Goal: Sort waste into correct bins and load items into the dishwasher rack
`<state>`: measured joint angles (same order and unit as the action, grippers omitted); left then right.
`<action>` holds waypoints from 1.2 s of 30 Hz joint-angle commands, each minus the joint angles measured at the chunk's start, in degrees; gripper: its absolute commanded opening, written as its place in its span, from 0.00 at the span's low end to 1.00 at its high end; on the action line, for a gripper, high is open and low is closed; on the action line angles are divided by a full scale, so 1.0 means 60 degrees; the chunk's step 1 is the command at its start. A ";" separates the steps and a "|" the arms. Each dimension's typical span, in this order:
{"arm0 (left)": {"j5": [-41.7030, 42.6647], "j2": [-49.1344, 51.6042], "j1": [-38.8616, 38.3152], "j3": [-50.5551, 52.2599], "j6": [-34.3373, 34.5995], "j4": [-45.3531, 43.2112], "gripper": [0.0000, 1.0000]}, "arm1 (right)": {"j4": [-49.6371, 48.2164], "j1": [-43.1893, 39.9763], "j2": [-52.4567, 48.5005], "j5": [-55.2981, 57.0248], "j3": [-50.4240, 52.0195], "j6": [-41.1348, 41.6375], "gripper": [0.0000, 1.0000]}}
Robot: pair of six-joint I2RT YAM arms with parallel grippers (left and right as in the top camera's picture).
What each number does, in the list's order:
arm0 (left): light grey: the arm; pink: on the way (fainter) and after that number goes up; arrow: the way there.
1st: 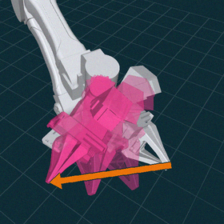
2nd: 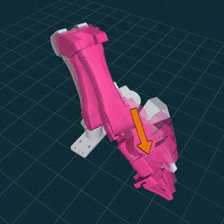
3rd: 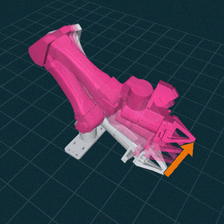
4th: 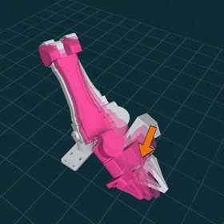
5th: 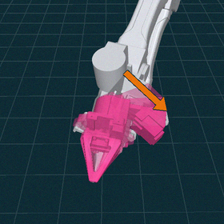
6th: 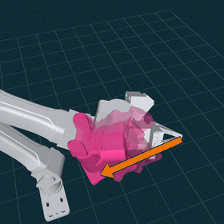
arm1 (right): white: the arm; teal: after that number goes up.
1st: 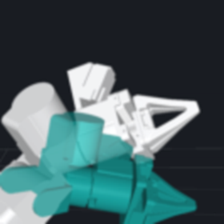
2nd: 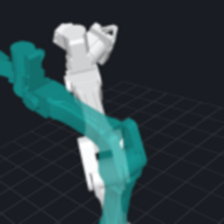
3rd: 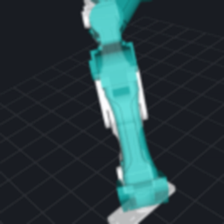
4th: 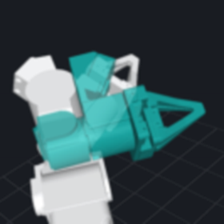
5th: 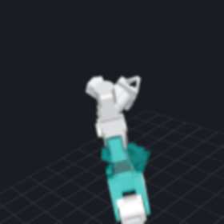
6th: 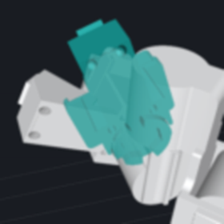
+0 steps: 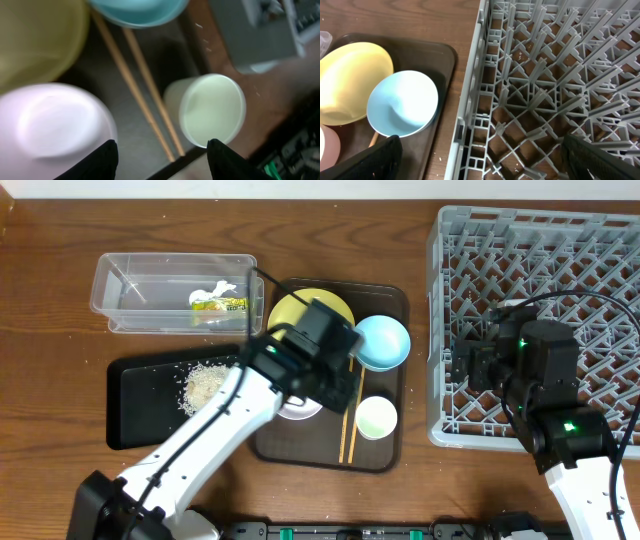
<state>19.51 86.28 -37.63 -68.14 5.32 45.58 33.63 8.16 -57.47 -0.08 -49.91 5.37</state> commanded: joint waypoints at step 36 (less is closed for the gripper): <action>0.4579 -0.0058 0.4244 -0.0557 0.2455 -0.2769 0.06 | -0.0211 -0.0175 -0.0678 -0.3184 -0.0226 -0.0874 0.99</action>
<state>29.89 83.90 -16.27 -70.91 14.94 31.24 32.86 7.90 -59.48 -2.66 -49.93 4.38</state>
